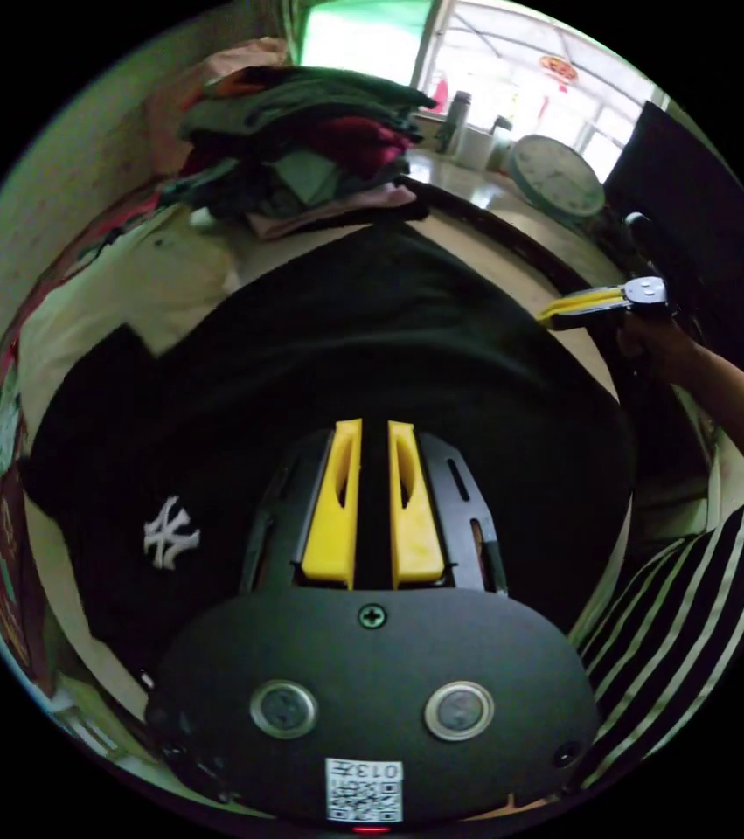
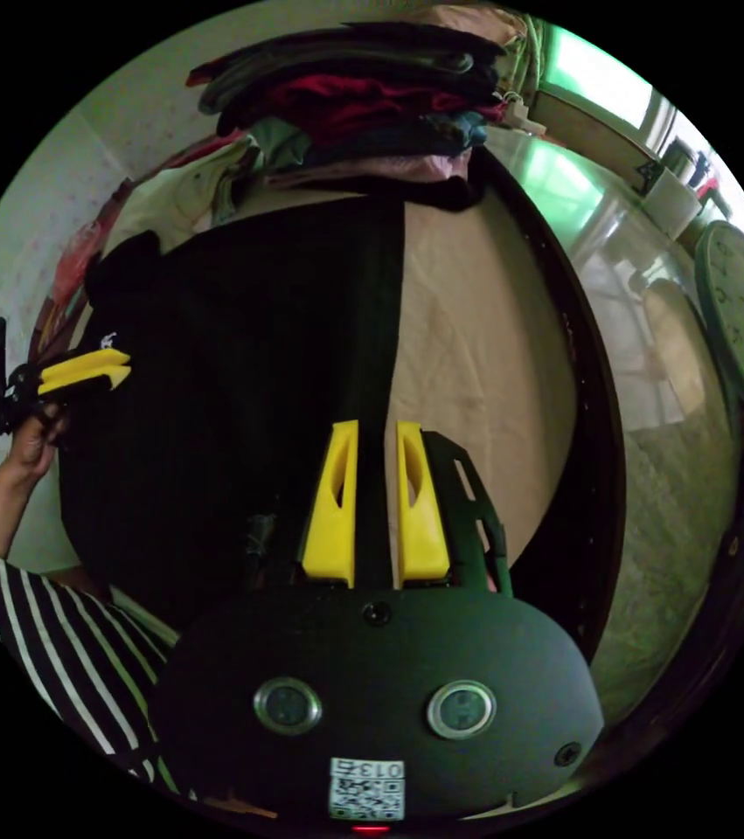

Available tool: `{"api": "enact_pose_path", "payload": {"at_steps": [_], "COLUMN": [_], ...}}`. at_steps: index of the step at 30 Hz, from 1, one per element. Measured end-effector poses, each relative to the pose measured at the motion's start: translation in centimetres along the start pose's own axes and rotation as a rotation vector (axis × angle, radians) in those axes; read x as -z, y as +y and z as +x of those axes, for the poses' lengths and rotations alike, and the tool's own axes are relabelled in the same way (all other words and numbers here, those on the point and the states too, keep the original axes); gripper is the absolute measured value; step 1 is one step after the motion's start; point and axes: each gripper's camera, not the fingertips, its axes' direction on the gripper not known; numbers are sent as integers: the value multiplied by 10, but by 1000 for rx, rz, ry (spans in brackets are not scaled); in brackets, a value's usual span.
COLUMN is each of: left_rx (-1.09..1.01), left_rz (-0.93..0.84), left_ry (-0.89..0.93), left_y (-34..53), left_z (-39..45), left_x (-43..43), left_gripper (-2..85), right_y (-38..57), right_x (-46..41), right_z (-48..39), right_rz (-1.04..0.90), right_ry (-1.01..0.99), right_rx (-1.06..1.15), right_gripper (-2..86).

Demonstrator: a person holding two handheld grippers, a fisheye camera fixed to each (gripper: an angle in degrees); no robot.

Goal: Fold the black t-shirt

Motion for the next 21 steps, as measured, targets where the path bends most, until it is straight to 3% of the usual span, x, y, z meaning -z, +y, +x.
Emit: {"api": "enact_pose_path", "payload": {"at_steps": [4,9,13,15,18,21], "left_rx": [-124,-201,-225,-235,-175,-158], "left_rz": [-8,-83,-117,-164,-141,-55], "left_ry": [0,-6,-15,-25,13,-42], "left_y": [-50,-112,-135,-139,-138,-138], "left_z": [43,85,105,114,114,120], "left_x": [-31,-78,-98,-113,-115,-108], "left_gripper": [57,57,55,51,40,31], "right_y": [7,6,12,17,25,28], "right_x": [-5,0,13,21,28,49], "right_z": [1,-17,-41,-35,-1,10], "right_rz": [-20,-56,-52,-13,-17,70], "right_ry": [-87,-21,231,186,265,128], "right_rx": [-5,70,209,179,-38,-85], "right_gripper": [70,31,11,7,4,3]}}
